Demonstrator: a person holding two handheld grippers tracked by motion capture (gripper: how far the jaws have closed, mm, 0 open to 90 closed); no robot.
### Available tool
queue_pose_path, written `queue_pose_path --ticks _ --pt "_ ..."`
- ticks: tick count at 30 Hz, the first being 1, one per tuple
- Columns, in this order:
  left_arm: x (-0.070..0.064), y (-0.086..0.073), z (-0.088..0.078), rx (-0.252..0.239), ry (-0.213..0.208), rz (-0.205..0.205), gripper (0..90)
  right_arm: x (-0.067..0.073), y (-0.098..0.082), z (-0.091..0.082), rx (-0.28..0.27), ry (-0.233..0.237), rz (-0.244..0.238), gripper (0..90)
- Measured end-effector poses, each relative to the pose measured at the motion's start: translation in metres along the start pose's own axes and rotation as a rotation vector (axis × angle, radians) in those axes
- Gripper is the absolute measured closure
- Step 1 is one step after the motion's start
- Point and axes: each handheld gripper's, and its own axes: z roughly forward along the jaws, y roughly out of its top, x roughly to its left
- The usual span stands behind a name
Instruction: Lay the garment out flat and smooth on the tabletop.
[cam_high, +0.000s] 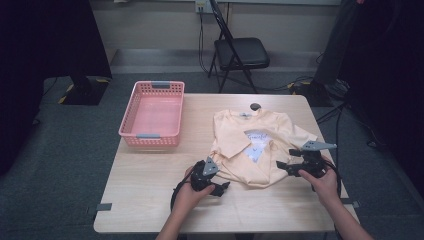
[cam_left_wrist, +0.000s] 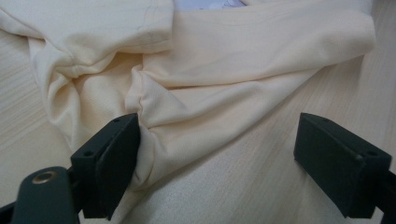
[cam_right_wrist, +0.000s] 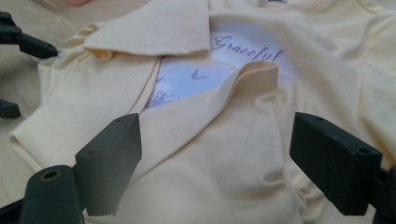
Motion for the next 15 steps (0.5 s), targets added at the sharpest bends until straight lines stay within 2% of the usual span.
queue_pose_path --ticks 5,10,15 --pt "0.000 0.000 0.000 0.000 0.000 0.000 14.7 0.003 -0.014 -0.002 0.036 0.001 -0.016 16.3" --pt "0.000 0.000 0.000 0.000 0.000 0.000 14.7 0.006 -0.027 -0.002 0.071 -0.027 -0.054 15.4" --pt "0.000 0.000 0.000 0.000 0.000 0.000 14.6 0.005 -0.032 -0.002 0.083 -0.033 -0.077 14.3"
